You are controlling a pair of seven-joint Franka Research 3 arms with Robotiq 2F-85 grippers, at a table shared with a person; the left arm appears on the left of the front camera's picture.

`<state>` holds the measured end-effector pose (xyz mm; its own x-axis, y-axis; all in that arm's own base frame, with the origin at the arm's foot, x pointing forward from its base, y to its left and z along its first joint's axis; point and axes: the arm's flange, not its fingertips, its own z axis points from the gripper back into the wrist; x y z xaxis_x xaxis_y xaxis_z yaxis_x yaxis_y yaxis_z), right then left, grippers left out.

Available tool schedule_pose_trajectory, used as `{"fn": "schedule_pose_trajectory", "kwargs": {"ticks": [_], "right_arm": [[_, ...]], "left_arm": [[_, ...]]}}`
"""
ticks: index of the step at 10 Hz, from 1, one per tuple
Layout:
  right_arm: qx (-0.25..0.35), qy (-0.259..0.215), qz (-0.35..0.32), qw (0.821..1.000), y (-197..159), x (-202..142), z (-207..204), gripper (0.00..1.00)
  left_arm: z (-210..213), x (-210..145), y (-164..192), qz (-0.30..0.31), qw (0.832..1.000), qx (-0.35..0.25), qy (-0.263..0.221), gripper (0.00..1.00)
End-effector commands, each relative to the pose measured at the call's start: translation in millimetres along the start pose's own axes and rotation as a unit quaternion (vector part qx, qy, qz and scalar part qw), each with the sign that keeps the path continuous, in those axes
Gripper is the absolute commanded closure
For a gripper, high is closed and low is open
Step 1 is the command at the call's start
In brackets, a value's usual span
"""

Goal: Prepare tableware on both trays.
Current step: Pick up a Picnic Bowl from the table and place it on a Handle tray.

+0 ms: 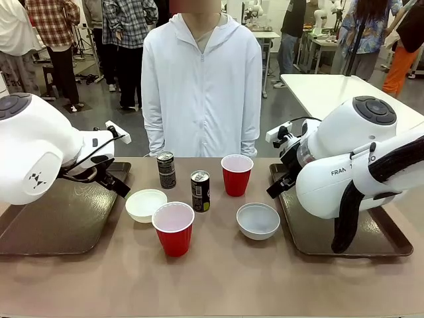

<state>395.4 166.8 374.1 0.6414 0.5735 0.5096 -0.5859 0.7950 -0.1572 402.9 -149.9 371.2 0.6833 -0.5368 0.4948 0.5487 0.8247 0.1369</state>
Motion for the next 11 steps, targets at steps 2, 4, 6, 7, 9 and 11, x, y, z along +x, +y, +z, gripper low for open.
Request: {"fn": "schedule_pose_trajectory", "kwargs": {"ticks": [2, 4, 6, 7, 9, 11], "right_arm": [[0.0, 0.0, 0.0, 1.0, 0.1, 0.0, 0.0, 0.0], [0.0, 0.0, 0.0, 1.0, 0.1, 0.0, 0.0, 0.0], [0.0, 0.0, 0.0, 1.0, 0.1, 0.0, 0.0, 0.0], [0.0, 0.0, 0.0, 1.0, 0.1, 0.0, 0.0, 0.0], [0.0, 0.0, 0.0, 1.0, 0.1, 0.0, 0.0, 0.0], [0.0, 0.0, 0.0, 1.0, 0.0, 0.0, 0.0, 0.0]], "left_arm": [[0.2, 0.3, 0.1, 0.0, 1.0, 0.0, -0.001, 0.0], [0.2, 0.3, 0.1, 0.0, 1.0, 0.0, -0.001, 0.0], [0.2, 0.3, 0.1, 0.0, 1.0, 0.0, -0.001, 0.0], [0.2, 0.3, 0.1, 0.0, 1.0, 0.0, -0.001, 0.0], [0.2, 0.3, 0.1, 0.0, 1.0, 0.0, -0.001, 0.0], [0.0, 0.0, 0.0, 0.0, 1.0, 0.0, 0.0, 0.0]]}}
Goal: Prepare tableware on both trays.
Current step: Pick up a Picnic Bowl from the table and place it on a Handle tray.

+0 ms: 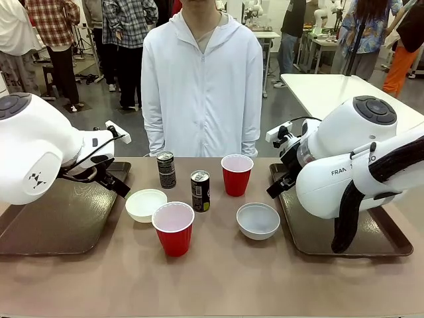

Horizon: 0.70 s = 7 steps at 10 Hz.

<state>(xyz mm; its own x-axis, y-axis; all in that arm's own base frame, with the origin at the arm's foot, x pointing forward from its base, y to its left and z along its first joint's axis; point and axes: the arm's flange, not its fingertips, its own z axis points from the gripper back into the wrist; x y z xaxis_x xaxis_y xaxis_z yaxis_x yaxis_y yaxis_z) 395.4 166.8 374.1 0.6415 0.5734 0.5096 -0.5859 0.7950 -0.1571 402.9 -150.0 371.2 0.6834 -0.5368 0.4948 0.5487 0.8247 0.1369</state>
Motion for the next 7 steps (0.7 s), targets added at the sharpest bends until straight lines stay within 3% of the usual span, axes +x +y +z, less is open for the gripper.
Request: {"fn": "schedule_pose_trajectory", "kwargs": {"ticks": [1, 2, 5, 7], "right_arm": [[-0.008, 0.027, -0.001, 1.0, 7, -4, 25, 0.0], [-0.016, 0.047, 0.011, 0.999, 18, -14, 60, 0.0], [0.009, 0.153, -0.001, 0.988, 41, -71, 128, 0.0], [0.038, 0.194, -0.01, 0.98, 56, -104, 134, 0.0]], "left_arm": [[18, 4, -9, -0.002, 0.999, -0.003, 0.035, 0.0], [52, 7, -22, -0.019, 0.998, 0.019, 0.06, 0.0], [125, -7, -30, -0.016, 0.984, -0.022, 0.175, 0.0], [153, -21, -39, -0.011, 0.982, -0.046, 0.183, 0.0]]}}
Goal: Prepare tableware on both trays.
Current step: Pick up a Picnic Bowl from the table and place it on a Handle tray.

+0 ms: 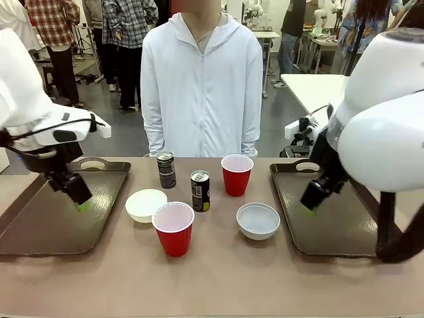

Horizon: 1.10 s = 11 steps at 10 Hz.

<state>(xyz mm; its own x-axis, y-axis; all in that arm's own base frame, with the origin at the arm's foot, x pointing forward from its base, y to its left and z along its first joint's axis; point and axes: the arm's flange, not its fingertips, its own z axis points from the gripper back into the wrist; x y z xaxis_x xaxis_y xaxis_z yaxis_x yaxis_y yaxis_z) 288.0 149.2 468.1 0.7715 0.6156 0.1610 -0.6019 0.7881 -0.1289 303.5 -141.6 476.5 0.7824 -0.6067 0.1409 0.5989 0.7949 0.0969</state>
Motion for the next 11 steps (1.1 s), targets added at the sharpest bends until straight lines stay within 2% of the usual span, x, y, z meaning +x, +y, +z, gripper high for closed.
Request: {"fn": "schedule_pose_trajectory", "kwargs": {"ticks": [1, 2, 3, 4, 5, 6, 7, 8, 9, 11], "right_arm": [[0.005, 0.013, -0.007, 1.0, 23, -64, -34, 0.0], [-0.128, 0.004, 0.01, 0.992, 8, -50, -40, 0.0], [0.005, 0.018, 0.001, 1.0, 6, -10, 6, 0.0], [-0.033, 0.021, 0.01, 0.999, 6, -11, 10, 0.0], [0.068, -0.021, 0.004, 0.997, -14, -7, 4, 0.0], [0.147, -0.048, -0.014, 0.988, -35, -16, 4, 0.0], [0.206, -0.079, -0.046, 0.974, -61, -37, 15, 0.0], [0.27, -0.134, -0.074, 0.951, -89, -66, 28, 0.0], [0.306, -0.165, -0.096, 0.933, -110, -92, 31, 0.0], [0.372, -0.191, -0.18, 0.89, -163, -128, 7, 0.0]], "left_arm": [[14, -5, -7, 0.018, 1.0, -0.009, -0.011, 0.0], [2, 2, -5, 0.023, 0.995, 0.091, -0.028, 0.0], [12, -8, -4, 0.002, 1.0, -0.006, 0.002, 0.0], [18, -6, -4, 0.002, 1.0, 0.018, -0.01, 0.0], [5, -7, 14, 0.03, 0.997, -0.062, -0.031, 0.0], [7, -17, 37, 0.06, 0.988, -0.13, -0.059, 0.0], [22, -36, 69, 0.099, 0.973, -0.182, -0.099, 0.0], [37, -57, 105, 0.127, 0.952, -0.241, -0.142, 0.0], [42, -79, 126, 0.142, 0.934, -0.281, -0.169, 0.0], [32, -116, 179, 0.209, 0.892, -0.34, -0.212, 0.0]]}}
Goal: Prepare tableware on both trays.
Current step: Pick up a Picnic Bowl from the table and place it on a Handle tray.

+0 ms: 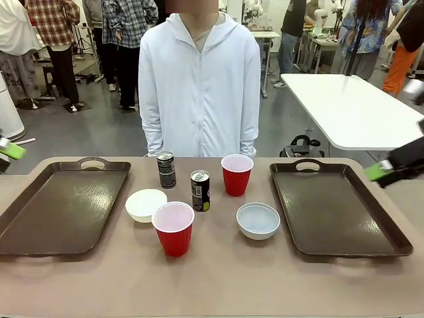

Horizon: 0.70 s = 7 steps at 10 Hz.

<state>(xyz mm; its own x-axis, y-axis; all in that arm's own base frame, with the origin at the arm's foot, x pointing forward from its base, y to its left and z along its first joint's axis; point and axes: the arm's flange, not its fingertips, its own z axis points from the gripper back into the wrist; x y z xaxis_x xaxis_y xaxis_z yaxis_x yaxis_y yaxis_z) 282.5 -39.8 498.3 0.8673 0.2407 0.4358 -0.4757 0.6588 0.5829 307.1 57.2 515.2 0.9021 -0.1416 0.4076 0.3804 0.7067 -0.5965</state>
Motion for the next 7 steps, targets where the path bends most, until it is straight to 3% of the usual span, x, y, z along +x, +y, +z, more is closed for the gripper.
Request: {"fn": "schedule_pose_trajectory", "kwargs": {"ticks": [1, 3, 7], "right_arm": [[0.06, -0.017, -0.083, 0.995, -59, -20, 3, 0.0], [0.074, -0.019, -0.129, 0.989, -94, -32, 9, 0.0], [0.081, -0.035, -0.158, 0.983, -113, -46, 24, 0.0]], "left_arm": [[11, -9, 31, 0.06, 0.997, -0.043, -0.033, 0.0], [25, -19, 56, 0.1, 0.993, -0.047, -0.044, 0.0], [39, -24, 89, 0.151, 0.987, -0.043, -0.047, 0.0]]}}
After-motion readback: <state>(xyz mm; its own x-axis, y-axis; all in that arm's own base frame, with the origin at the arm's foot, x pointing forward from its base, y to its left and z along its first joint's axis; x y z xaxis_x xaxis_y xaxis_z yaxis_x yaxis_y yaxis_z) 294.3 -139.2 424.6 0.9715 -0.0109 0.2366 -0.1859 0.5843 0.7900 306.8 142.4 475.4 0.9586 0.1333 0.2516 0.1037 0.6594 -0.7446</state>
